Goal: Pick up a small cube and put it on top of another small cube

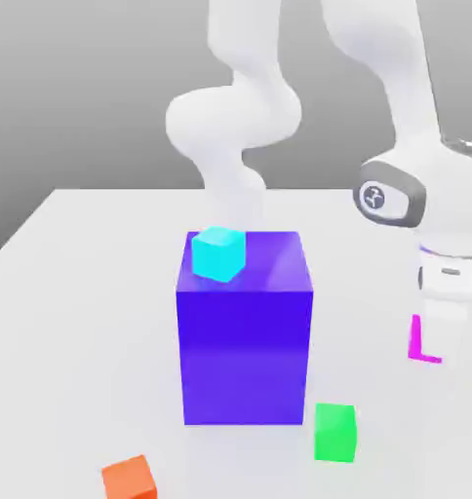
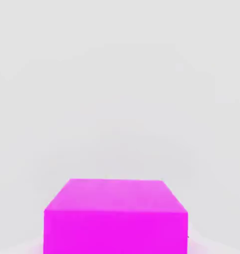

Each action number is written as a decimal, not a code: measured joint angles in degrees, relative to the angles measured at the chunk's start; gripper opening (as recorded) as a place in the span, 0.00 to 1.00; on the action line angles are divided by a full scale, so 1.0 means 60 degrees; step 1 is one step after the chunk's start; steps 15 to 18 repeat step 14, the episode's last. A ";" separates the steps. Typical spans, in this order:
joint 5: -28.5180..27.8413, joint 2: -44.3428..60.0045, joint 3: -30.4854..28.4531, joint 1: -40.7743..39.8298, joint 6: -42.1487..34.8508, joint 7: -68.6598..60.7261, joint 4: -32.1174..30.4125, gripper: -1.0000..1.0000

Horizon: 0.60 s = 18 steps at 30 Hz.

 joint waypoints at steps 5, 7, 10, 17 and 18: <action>0.0405 -0.0465 -0.0875 -0.2047 -0.0956 -0.1407 0.0499 0.00; 0.0400 0.0001 -0.0873 -0.2009 -0.0570 -0.1514 0.0579 0.00; 0.0302 0.0967 -0.0911 -0.1986 0.0332 -0.1476 0.0642 0.00; 0.0278 0.1145 -0.0921 -0.1982 0.0499 -0.1460 0.0652 1.00; 0.0278 0.1145 -0.0921 -0.1982 0.0499 -0.1460 0.0652 1.00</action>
